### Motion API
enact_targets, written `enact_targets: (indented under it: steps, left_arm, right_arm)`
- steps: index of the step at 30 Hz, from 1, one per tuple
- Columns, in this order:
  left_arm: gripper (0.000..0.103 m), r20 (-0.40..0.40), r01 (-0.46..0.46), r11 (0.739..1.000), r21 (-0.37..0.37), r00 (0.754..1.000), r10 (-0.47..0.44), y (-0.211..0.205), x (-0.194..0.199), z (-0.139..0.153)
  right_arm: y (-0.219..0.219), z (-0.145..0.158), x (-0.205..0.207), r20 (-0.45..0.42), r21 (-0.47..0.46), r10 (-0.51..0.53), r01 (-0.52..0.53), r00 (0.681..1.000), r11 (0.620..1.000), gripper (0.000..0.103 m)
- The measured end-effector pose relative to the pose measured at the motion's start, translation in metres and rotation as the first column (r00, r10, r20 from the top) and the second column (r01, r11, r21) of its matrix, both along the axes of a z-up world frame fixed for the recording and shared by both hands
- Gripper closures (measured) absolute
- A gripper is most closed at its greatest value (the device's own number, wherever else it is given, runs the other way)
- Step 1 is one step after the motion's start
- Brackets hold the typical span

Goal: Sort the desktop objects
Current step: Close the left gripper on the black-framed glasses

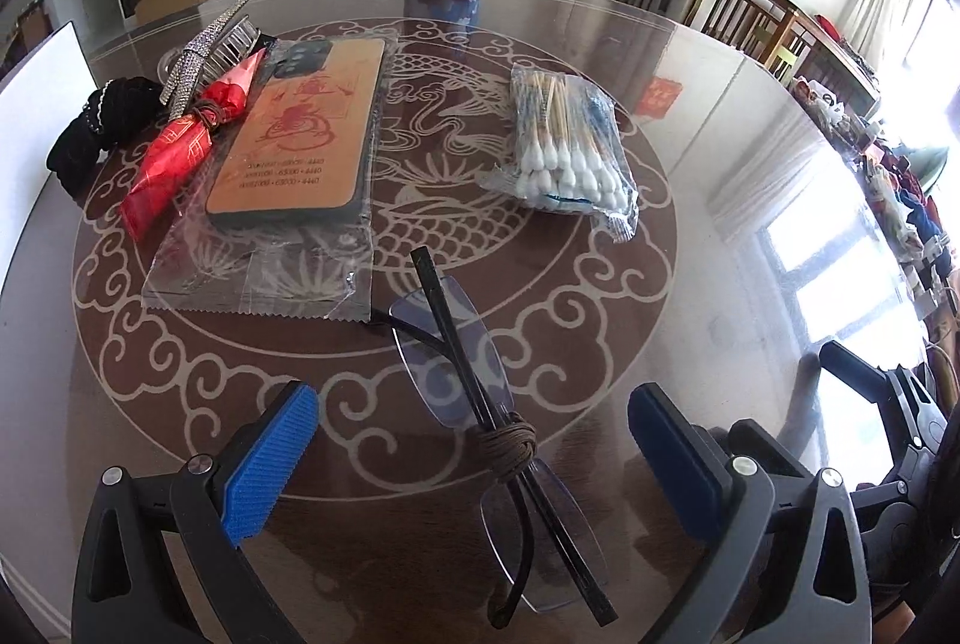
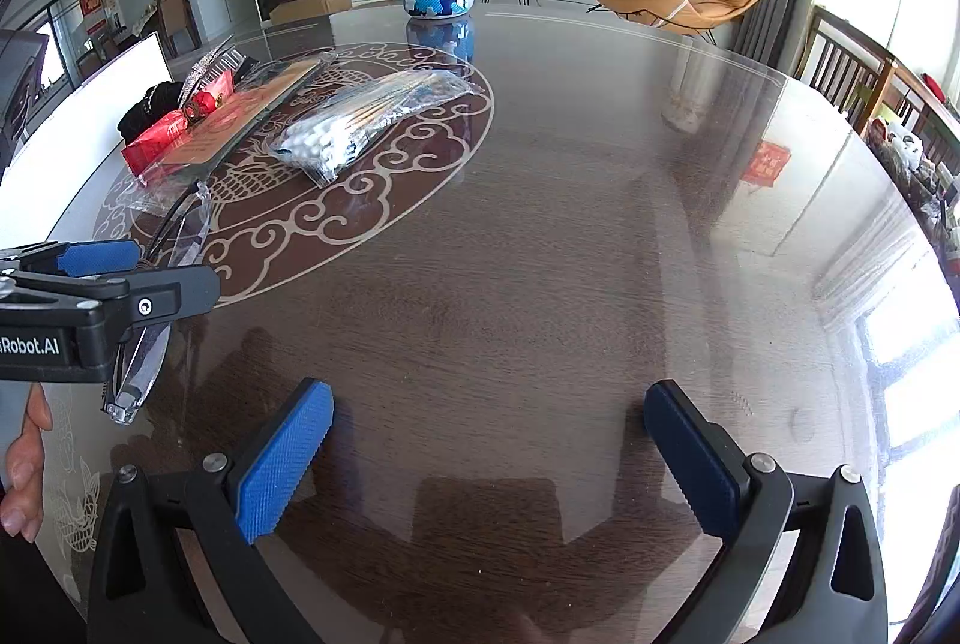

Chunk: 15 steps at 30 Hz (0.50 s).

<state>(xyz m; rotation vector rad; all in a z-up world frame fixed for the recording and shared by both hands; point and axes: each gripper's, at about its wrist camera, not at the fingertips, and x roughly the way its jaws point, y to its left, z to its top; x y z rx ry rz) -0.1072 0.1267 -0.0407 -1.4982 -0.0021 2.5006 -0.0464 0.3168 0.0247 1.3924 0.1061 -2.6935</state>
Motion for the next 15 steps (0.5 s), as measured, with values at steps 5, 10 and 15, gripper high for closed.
enact_targets:
  steps: [5,10,15]
  left_arm:
    - [0.0,-0.019,0.022,0.998,-0.065,1.0,-0.023,0.006,0.002,-0.004]
    - [0.0,-0.046,0.041,0.993,-0.113,0.998,-0.046,0.01,0.008,-0.008]
    - [0.0,-0.057,0.044,0.993,-0.114,0.997,-0.05,0.01,0.008,-0.008]
  right_arm:
    - [0.0,0.0,0.0,0.0,0.0,0.0,0.0,1.0,1.0,0.0]
    - [0.0,0.0,0.0,0.0,0.0,0.0,0.0,1.0,1.0,0.0]
    - [0.0,0.0,0.0,0.0,0.0,0.0,0.0,1.0,1.0,0.0]
